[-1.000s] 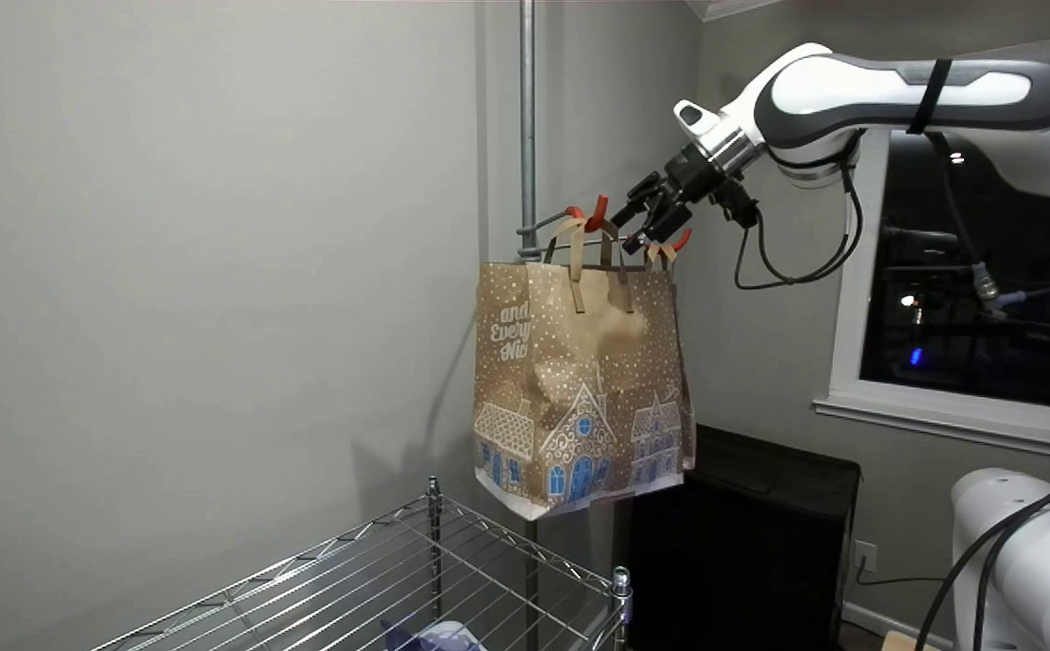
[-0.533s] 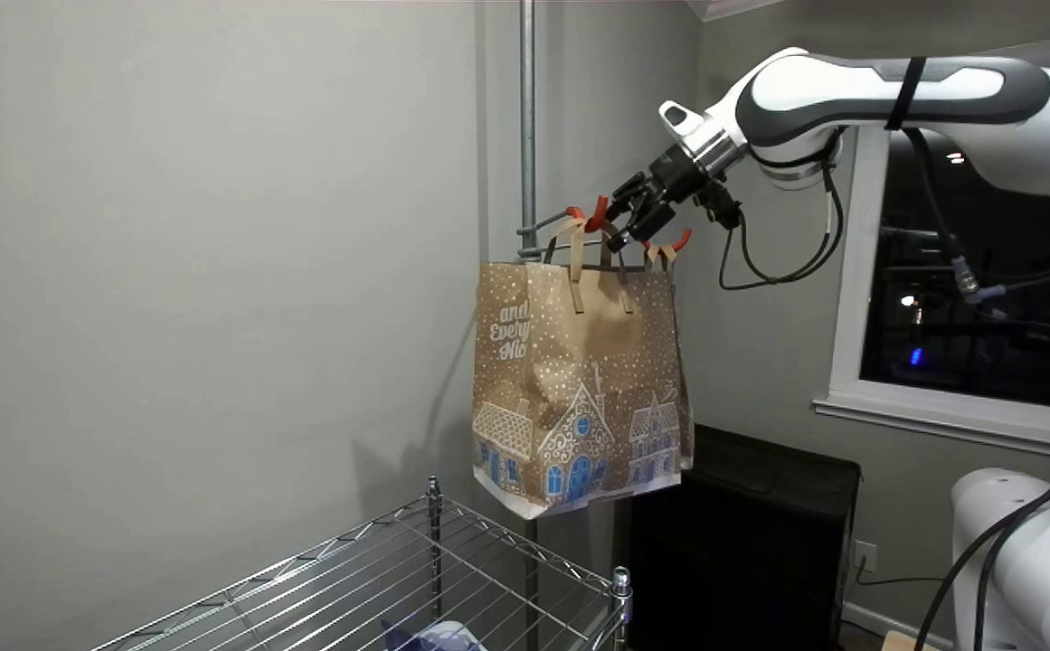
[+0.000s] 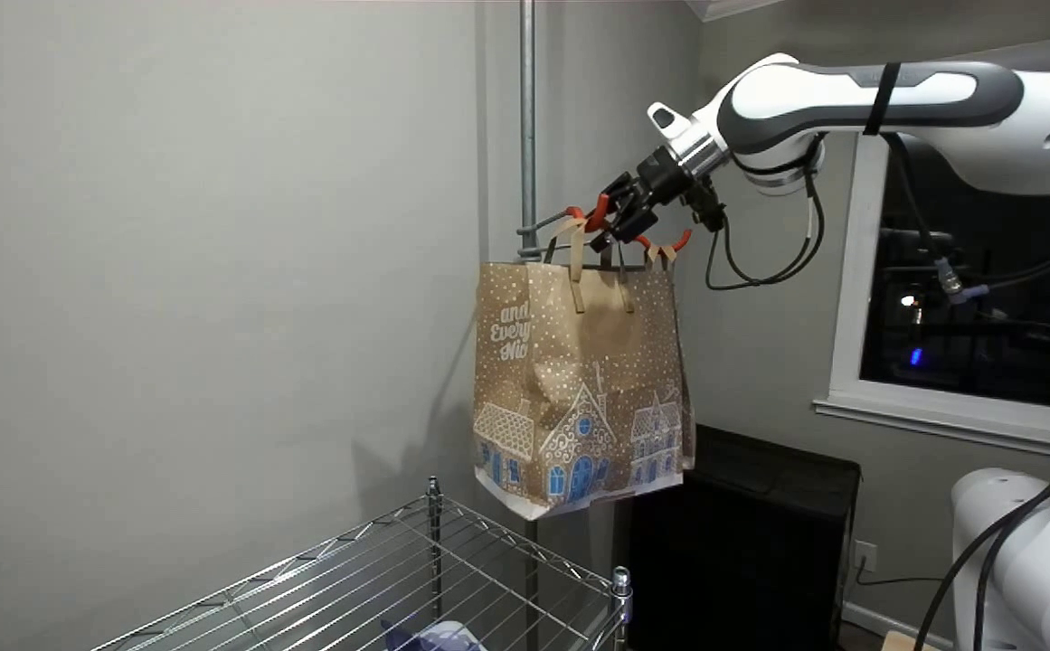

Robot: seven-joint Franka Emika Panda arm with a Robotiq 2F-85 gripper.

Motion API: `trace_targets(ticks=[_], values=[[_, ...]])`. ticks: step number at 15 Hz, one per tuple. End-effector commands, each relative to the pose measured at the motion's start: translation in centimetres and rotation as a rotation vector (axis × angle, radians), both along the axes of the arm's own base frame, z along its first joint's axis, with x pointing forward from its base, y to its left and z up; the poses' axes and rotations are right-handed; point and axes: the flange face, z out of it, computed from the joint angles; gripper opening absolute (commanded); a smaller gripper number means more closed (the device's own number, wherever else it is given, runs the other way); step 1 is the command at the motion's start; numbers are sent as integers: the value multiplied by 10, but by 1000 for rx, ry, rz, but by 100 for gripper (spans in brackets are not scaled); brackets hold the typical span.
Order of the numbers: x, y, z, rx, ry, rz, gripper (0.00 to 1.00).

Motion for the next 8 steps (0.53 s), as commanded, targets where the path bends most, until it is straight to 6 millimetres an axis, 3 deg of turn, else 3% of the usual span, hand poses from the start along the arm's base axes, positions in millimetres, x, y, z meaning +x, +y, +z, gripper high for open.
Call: trace_targets(ticks=[1, 8], values=[[6, 0, 0, -14, -43, 15, 54], [5, -7, 1, -14, -45, -1, 8]])
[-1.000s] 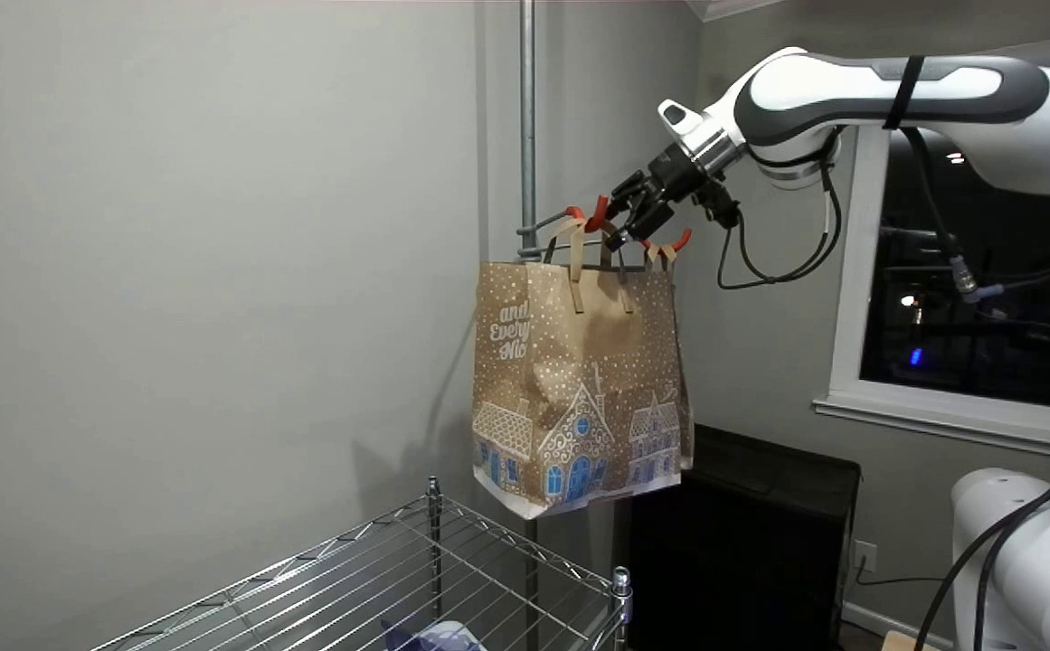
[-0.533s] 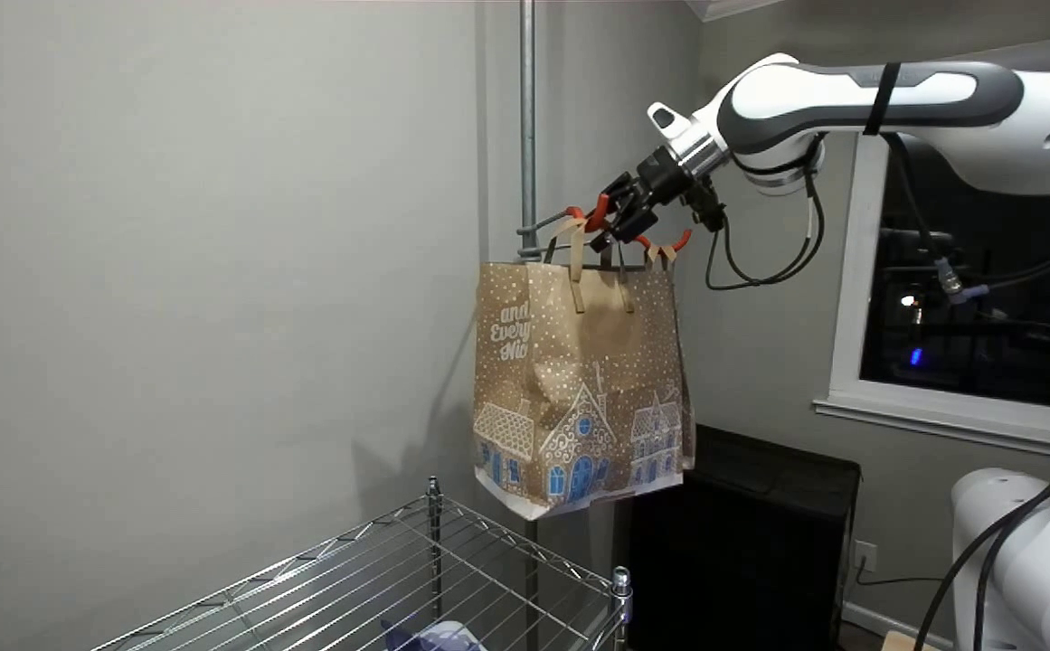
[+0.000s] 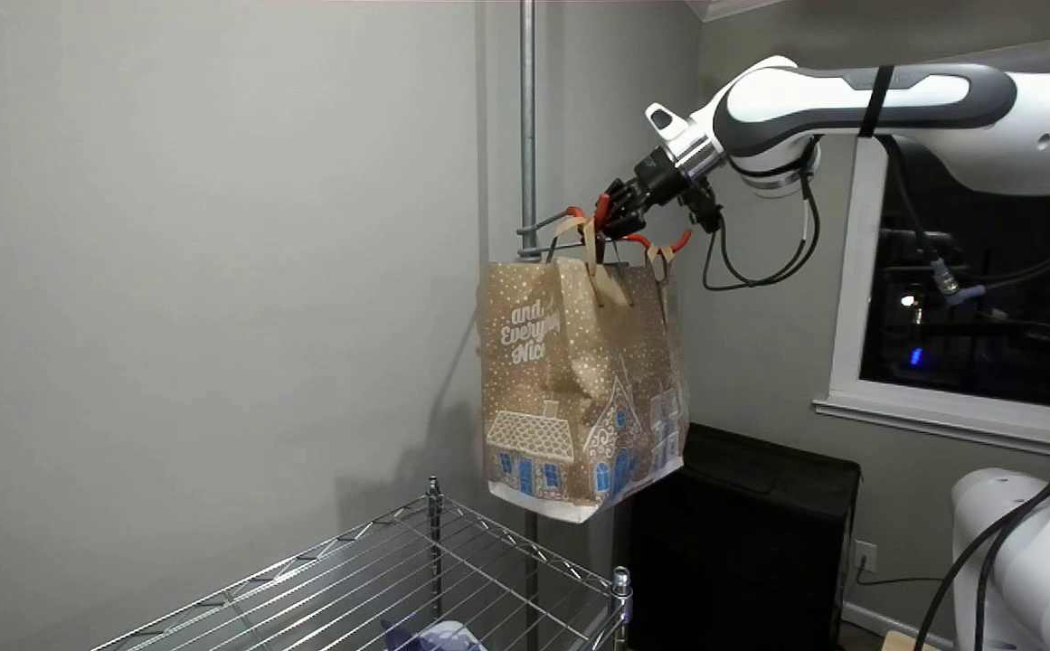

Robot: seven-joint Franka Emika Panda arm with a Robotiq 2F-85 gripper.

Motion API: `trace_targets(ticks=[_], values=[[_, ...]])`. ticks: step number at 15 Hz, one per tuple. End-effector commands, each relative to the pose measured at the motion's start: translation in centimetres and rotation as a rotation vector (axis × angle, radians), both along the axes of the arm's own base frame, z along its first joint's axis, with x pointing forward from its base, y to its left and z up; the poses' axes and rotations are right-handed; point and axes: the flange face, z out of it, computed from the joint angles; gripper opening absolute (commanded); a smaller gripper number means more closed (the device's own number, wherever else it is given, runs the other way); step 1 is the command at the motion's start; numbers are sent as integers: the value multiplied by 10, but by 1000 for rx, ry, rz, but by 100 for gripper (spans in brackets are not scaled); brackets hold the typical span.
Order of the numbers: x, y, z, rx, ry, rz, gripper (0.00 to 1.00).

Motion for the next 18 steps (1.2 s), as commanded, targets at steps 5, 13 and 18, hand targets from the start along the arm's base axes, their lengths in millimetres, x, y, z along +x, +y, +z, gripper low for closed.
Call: trace_targets(ticks=[5, 13, 18], values=[[-8, -22, 11, -7, -29, -43, 0], [-34, -41, 55, 31, -61, -91, 4], [-41, -19, 73, 55, -64, -70, 4]])
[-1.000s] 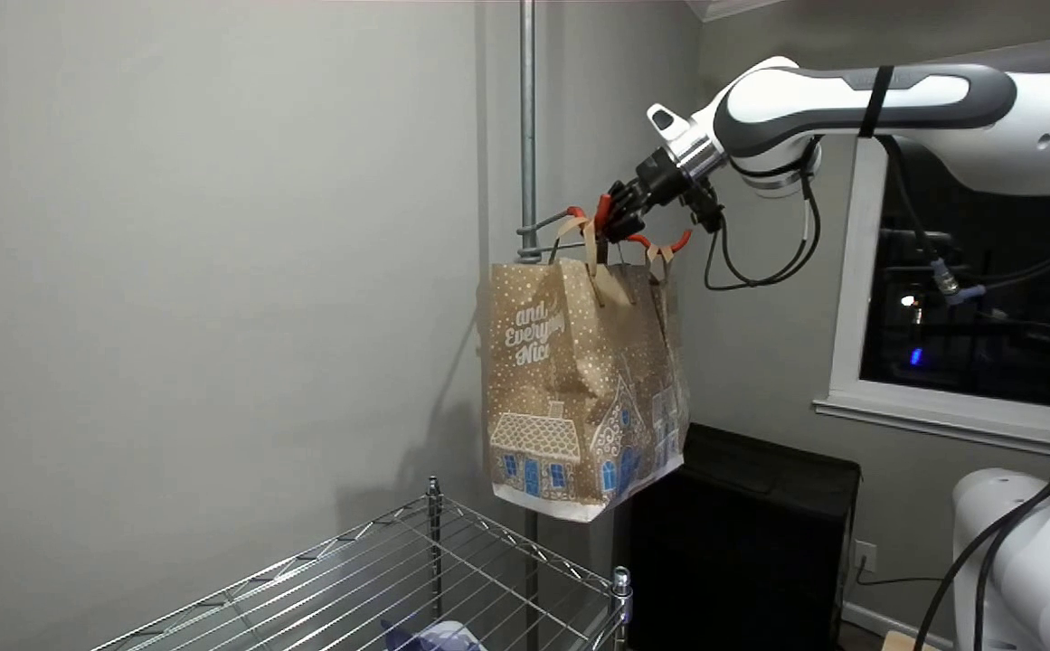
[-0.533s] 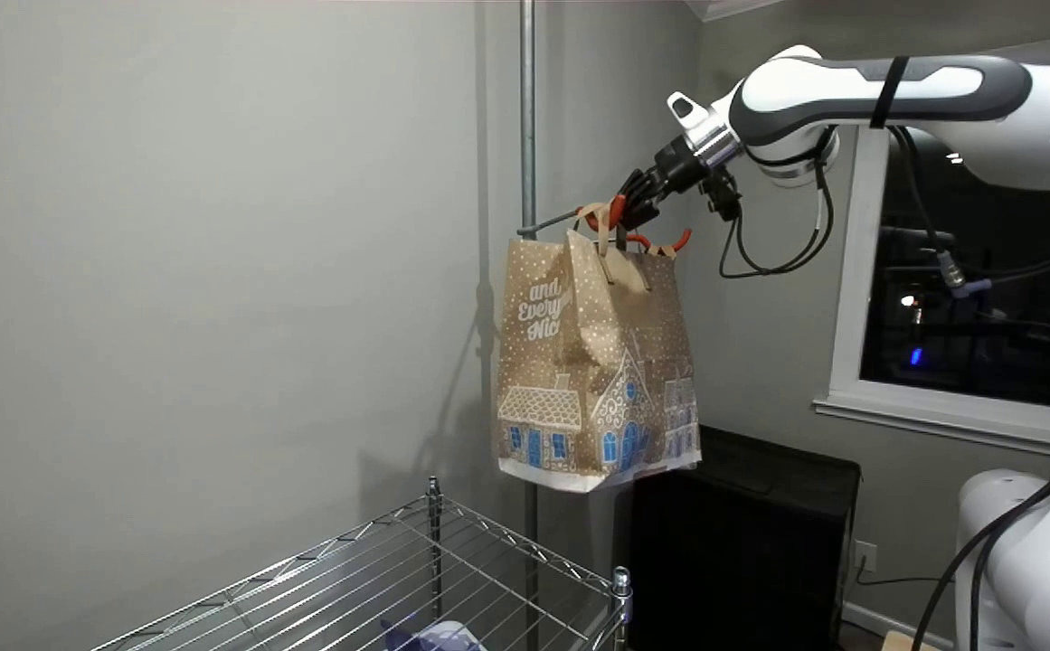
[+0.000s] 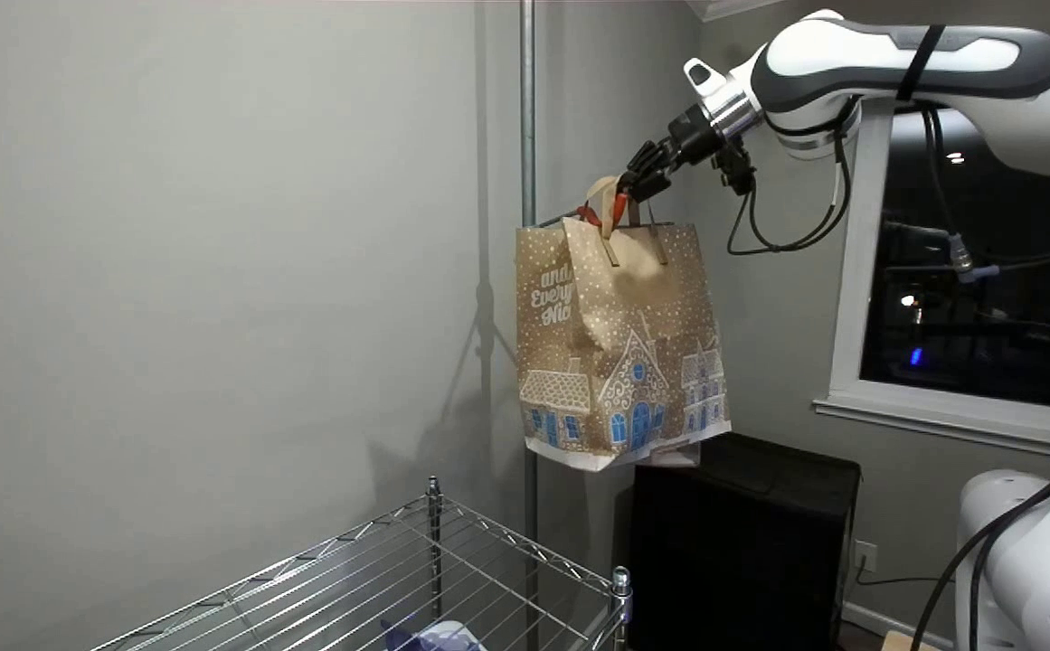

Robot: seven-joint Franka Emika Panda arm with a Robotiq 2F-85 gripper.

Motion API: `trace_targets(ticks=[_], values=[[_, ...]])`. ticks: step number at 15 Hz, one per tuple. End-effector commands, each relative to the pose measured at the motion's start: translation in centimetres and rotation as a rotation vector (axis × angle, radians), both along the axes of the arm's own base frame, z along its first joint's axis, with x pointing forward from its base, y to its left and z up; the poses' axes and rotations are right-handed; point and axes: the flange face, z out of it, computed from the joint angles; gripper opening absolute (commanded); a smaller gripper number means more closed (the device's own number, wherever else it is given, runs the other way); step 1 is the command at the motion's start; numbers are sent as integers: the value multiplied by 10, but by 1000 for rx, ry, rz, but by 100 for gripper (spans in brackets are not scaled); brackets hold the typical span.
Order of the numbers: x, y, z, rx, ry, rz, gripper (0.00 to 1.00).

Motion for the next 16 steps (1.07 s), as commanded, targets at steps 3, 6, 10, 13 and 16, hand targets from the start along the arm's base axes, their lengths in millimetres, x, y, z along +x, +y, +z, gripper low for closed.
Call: trace_targets(ticks=[3, 6, 10, 13, 16], values=[[-15, 32, 29, 52, 7, 29, 4], [-23, 47, 40, 64, 31, 41, 4], [-29, 59, 50, 73, 64, 43, 4], [-29, 66, 49, 85, 101, 72, 4], [-30, 72, 49, 88, 136, 96, 4]])
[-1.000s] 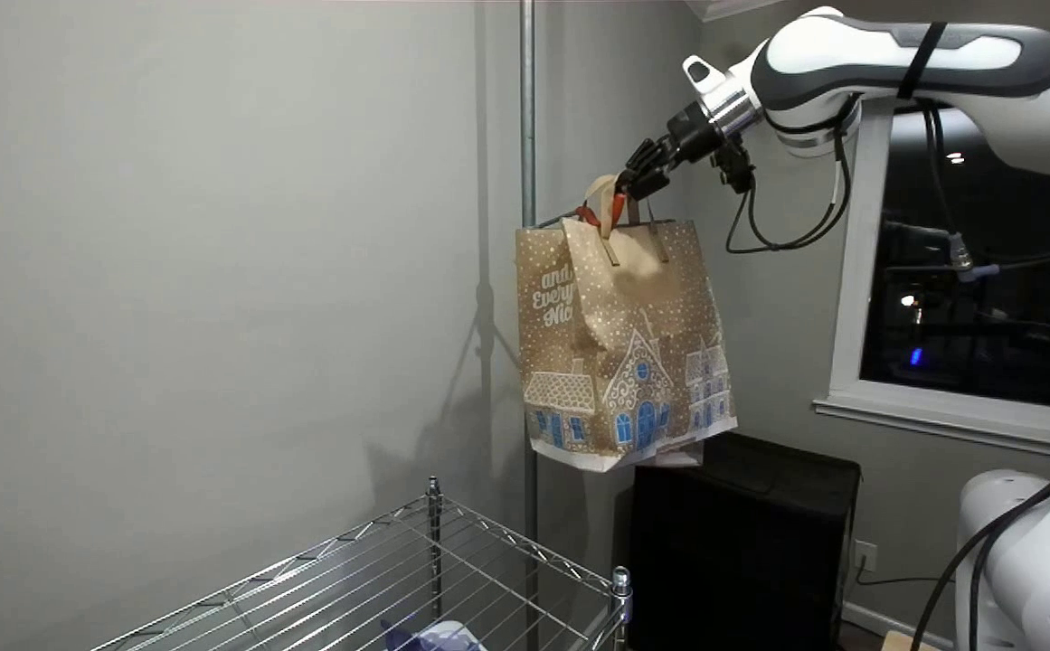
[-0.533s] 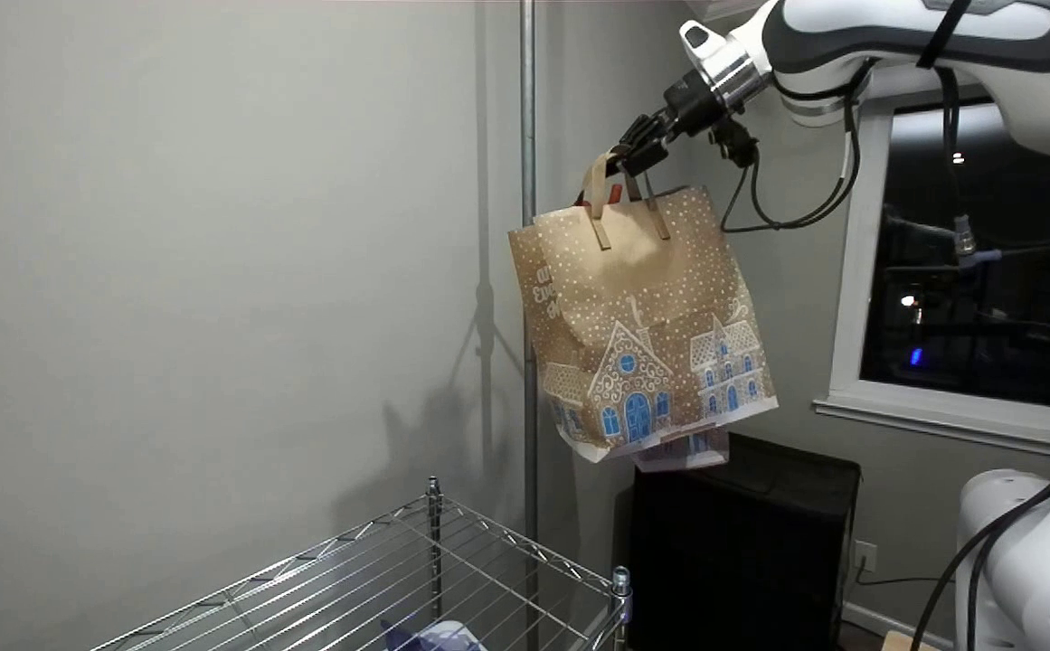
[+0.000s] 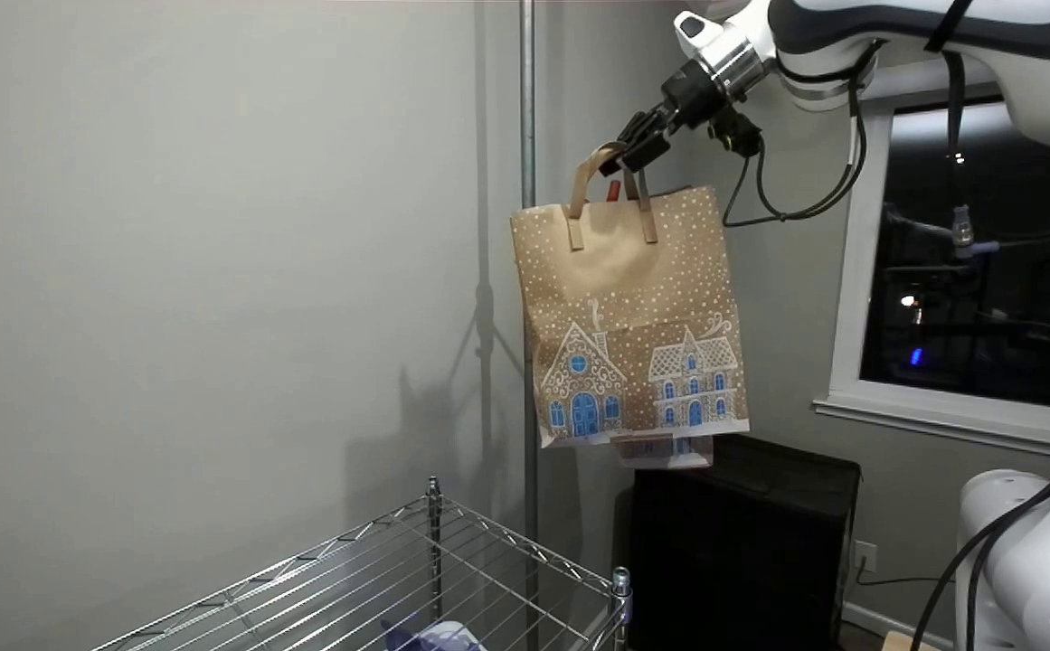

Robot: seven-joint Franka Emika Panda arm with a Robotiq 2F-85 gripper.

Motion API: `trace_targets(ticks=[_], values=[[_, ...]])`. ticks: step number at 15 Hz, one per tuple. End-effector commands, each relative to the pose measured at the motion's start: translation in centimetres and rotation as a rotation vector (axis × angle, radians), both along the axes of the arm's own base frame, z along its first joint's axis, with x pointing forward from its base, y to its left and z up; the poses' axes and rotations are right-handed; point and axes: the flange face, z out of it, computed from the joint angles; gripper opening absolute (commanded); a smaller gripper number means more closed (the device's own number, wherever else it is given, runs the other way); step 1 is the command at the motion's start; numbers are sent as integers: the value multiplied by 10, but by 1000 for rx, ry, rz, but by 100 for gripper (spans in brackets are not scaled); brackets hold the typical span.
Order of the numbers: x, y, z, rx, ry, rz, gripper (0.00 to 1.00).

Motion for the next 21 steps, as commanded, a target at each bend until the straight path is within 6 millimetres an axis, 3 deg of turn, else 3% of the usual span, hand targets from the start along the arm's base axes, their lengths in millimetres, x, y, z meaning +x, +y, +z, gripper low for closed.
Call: trace_targets(ticks=[1, 6, 12, 15, 21], values=[[-9, 14, 12, 43, 37, 50, 4], [-15, 39, 20, 17, 45, 89, 4], [-14, 90, 20, -42, 68, 125, 4], [0, 118, 20, -49, 80, 86, 4], [50, 175, 12, -112, 125, -222, 4]])
